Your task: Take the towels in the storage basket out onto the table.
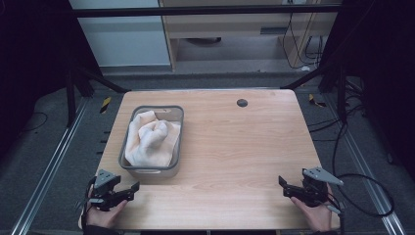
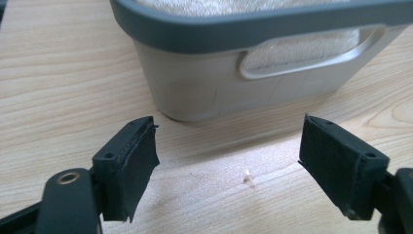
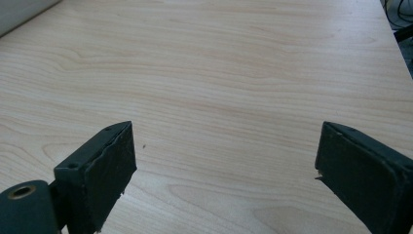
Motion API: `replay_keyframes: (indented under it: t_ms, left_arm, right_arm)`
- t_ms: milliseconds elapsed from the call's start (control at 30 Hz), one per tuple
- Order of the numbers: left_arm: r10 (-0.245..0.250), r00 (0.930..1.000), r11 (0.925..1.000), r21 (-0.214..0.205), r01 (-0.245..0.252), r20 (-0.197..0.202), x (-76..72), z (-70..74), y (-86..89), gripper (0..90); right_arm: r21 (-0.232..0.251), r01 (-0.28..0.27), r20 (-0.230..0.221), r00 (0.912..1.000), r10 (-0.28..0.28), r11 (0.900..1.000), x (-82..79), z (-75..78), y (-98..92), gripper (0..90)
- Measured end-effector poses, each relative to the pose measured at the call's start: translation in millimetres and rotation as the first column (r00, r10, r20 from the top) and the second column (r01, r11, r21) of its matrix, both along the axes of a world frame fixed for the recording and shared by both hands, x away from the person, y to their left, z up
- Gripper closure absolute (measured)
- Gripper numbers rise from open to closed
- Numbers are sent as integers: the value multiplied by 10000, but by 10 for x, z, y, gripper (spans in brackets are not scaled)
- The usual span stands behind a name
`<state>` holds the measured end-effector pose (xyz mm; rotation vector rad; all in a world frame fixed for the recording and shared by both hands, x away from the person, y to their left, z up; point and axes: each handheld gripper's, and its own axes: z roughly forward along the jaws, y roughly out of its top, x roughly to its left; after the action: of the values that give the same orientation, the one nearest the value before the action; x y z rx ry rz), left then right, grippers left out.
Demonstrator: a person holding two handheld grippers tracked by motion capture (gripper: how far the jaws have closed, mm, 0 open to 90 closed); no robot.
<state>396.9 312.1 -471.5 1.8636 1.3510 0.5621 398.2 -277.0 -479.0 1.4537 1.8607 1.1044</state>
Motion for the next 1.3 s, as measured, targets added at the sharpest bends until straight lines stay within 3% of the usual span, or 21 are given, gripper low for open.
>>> replay_keyframes:
  t_ms: [233, 400, 733, 1300]
  left_arm:
    - [-60, 10000, 9995, -297, 60, 12, -32, 39, 12, 233]
    - [-110, 9994, 9993, -362, 122, 343, -58, 88, 23, 245]
    - [-230, 9975, 9992, -312, 252, 674, -67, 232, 43, 244]
    - [-640, 9945, 9974, -277, 665, 826, -36, 491, 22, 243]
  right_arm:
    - [-218, -230, -33, 9997, 229, 9995, 8, -22, 9, 88]
    - [-146, -186, -37, 9998, 186, 9997, -1, -16, 6, 91]
    - [-328, -249, -14, 9997, 249, 9992, -1, -25, 5, 93]
    - [-392, -418, -94, 9991, 415, 9984, -1, -31, 33, 93]
